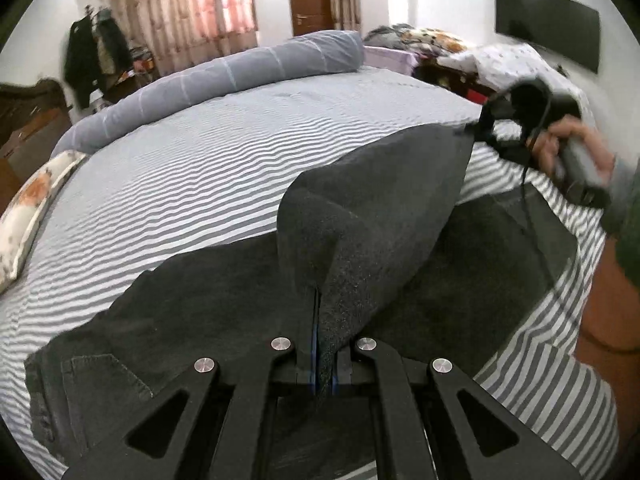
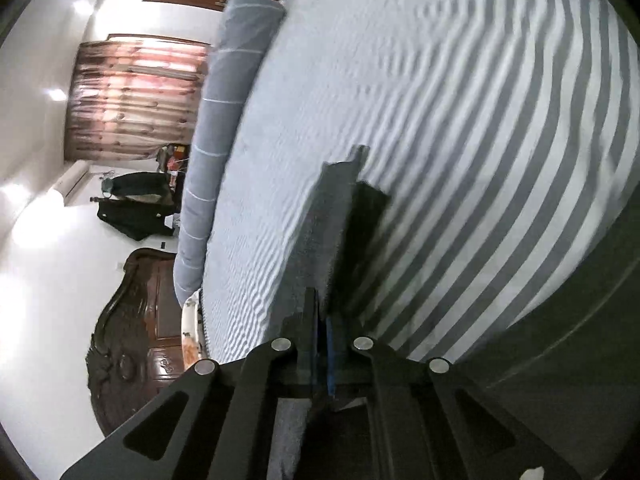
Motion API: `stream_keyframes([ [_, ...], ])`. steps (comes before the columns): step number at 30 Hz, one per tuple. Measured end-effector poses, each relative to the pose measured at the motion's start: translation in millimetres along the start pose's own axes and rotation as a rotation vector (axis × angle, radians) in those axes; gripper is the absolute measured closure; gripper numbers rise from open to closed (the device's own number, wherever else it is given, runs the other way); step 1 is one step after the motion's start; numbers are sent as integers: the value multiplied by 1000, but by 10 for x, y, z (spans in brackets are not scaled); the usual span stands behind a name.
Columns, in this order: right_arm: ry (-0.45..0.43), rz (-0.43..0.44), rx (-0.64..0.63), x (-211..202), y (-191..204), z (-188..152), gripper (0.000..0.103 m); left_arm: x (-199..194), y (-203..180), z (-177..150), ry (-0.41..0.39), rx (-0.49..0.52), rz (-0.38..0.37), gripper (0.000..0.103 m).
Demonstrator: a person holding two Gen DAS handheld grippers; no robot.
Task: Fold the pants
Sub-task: 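Pull the folded leg with the left tool while the right tool releases and withdraws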
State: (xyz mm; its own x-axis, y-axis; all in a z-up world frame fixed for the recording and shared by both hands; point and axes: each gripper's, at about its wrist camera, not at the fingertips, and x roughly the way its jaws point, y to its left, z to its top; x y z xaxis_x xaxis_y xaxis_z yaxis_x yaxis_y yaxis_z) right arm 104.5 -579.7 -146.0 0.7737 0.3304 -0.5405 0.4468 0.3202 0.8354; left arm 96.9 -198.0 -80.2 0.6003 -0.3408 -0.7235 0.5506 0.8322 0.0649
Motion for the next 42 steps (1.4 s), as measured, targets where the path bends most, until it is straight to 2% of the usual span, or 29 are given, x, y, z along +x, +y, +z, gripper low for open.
stream_keyframes([
  [4,-37,-72,-90,-437,77,-6,99,104,-142,-48,45,81,-18,99],
  [8,-55,-172,-135,-880,-155,-225,99,242,-332,-212,92,188,-19,99],
  [12,-41,-255,-87,-1157,-628,-502,99,352,-484,-408,137,268,-32,99],
  [16,-29,-296,-5,-1187,-1043,-703,99,365,-624,-589,150,372,-29,99],
  [19,-47,-307,-18,-1205,-1051,-742,99,341,-672,-637,147,423,-32,99],
  [24,-80,-332,-72,-1330,-917,-713,99,279,-689,-623,140,430,-63,99],
  [28,-83,-373,-80,-1339,-979,-763,99,227,-708,-672,142,456,-91,99],
  [32,-77,-405,-52,-1284,-1114,-815,99,260,-782,-753,156,505,-78,98],
  [34,-75,-416,-51,-1243,-1149,-814,99,288,-790,-753,161,494,-74,94],
  [37,-102,-498,-64,-1264,-1198,-787,97,291,-834,-774,158,451,-82,89],
  [42,-112,-557,-34,-1352,-1368,-714,97,98,-892,-854,121,394,-156,84],
])
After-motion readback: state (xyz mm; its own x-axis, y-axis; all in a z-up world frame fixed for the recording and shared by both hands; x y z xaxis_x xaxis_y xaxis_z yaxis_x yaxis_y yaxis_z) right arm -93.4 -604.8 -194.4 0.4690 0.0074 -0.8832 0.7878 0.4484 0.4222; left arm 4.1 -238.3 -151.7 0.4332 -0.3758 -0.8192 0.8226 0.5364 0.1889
